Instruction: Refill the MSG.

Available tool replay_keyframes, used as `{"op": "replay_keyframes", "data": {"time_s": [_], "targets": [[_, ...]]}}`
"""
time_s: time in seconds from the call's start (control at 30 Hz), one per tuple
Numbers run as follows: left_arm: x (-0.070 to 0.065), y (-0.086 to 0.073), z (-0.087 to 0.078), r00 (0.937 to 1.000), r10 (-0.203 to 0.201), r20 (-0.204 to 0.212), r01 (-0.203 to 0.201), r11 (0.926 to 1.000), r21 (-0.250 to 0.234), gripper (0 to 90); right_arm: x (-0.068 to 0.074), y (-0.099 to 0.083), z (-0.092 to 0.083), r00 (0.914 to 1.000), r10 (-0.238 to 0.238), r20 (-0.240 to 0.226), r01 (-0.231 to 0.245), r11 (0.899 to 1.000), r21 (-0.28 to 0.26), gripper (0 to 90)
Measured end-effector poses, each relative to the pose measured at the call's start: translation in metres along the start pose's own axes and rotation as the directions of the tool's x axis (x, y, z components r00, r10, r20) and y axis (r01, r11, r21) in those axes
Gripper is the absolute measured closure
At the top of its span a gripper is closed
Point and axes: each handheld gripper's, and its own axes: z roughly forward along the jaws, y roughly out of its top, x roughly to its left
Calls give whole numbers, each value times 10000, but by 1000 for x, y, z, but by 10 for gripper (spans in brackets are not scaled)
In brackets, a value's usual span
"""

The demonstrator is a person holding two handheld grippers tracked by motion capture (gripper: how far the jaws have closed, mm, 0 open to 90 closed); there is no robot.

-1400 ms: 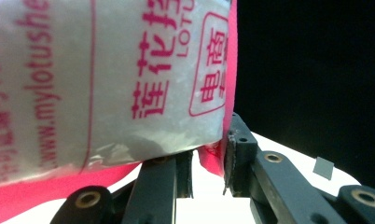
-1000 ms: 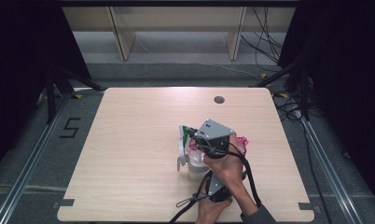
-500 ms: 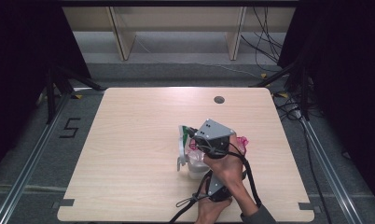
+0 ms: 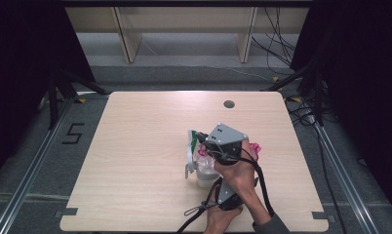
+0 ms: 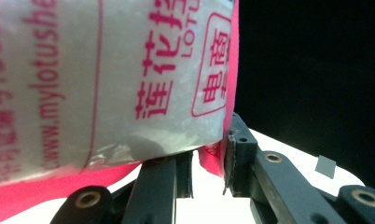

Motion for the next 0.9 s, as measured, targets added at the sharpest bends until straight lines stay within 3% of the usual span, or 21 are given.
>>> {"op": "replay_keyframes", "data": {"time_s": [0.03,0.67,0.73,0.77,0.9], "targets": [[2,0,-1,9996,280,90,-283,9992,284,756,0,0,0,10000,6,-31,-6,10000,10,891],[7,-3,-5,9991,354,220,-369,9969,698,753,-7,-1,-9,9993,303,-214,-308,9993,-220,897],[7,-5,-5,9993,341,140,-349,9973,640,753,-9,0,-10,9998,139,-161,-143,9995,-276,899],[7,-5,-5,9994,330,141,-339,9972,663,753,-8,-1,-10,9992,369,-182,-373,9990,-249,899],[7,-5,-7,9992,288,293,-311,9961,824,747,-9,-1,-14,9982,547,-227,-551,9983,-175,900]]}}
